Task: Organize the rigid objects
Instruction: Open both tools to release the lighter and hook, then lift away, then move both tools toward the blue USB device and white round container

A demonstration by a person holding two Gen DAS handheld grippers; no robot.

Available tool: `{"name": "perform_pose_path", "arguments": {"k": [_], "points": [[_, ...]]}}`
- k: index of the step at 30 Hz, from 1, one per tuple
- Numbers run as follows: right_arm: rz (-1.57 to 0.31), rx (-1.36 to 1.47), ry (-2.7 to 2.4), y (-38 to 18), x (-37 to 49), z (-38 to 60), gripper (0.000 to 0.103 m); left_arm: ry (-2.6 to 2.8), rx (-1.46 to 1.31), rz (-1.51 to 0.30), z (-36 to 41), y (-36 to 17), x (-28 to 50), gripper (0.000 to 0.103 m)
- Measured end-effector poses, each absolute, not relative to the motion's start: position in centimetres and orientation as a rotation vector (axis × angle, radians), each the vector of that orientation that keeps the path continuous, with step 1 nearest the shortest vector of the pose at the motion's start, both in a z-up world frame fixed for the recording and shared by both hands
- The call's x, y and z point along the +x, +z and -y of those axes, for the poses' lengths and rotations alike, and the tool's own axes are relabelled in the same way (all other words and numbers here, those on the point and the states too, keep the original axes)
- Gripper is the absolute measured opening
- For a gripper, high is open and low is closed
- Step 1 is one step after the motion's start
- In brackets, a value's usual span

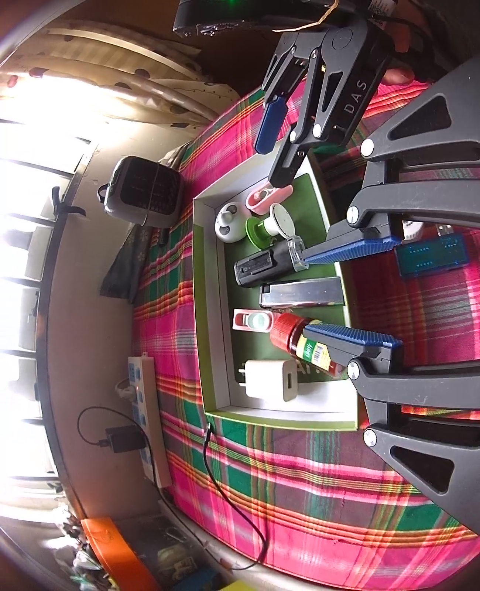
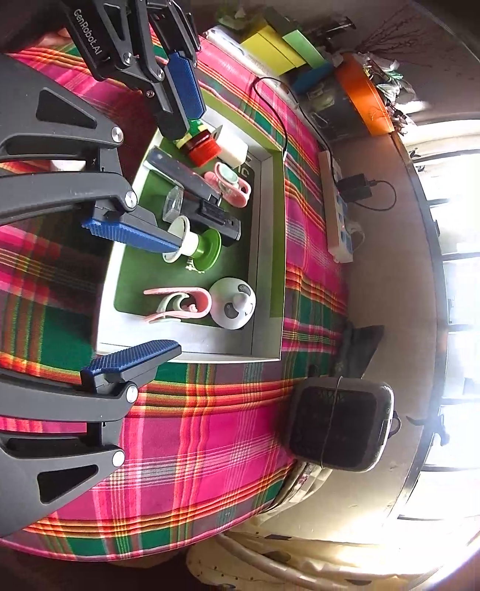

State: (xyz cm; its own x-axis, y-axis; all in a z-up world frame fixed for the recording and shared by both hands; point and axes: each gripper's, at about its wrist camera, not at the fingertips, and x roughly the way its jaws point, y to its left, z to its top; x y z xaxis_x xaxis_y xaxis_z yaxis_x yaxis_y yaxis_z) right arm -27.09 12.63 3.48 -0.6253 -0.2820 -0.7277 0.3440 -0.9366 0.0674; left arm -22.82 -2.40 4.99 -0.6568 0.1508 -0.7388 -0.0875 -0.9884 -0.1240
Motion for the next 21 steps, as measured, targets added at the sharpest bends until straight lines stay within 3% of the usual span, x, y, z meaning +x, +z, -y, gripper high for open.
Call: {"name": "perform_pose_path", "arguments": {"k": [21], "points": [[-0.164,1.051,-2.387,3.2,-20.4,-9.7,0.051,2.807,-1.221,0.214,5.2,5.5,-17.8,0.033]]}}
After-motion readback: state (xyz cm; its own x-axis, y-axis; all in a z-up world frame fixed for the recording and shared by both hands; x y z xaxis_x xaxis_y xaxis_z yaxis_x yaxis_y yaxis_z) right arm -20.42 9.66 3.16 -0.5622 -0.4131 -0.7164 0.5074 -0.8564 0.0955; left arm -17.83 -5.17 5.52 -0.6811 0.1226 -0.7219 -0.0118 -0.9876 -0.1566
